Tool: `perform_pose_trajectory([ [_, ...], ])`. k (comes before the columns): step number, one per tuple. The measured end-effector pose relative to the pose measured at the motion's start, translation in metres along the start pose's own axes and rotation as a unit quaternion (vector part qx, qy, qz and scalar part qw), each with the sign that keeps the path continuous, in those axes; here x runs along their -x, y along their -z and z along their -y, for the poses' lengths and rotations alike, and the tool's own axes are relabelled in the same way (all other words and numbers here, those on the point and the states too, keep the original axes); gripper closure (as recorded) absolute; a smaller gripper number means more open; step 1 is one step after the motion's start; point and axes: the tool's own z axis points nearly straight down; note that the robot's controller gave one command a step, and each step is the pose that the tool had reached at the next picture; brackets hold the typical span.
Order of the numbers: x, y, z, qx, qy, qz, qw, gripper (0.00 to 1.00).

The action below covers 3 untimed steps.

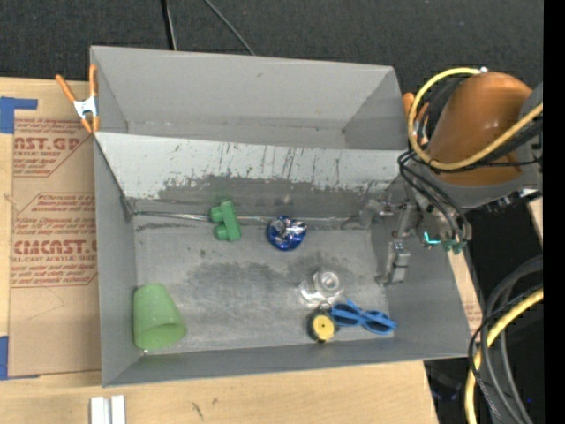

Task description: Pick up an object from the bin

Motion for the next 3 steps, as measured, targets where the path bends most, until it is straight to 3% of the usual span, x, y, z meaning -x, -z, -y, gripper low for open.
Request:
perform_pose_trajectory([
  [1,-0.045,-0.119,-0.013,0.0,0.011,-0.0002,0.9999,0.0],
  [2,-0.042,-0.114,-0.013,-0.001,0.012,0.0042,0.9999,1.0],
  [3,-0.059,0.049,-0.007,-0.001,-0.021,0.0076,0.9997,1.0],
])
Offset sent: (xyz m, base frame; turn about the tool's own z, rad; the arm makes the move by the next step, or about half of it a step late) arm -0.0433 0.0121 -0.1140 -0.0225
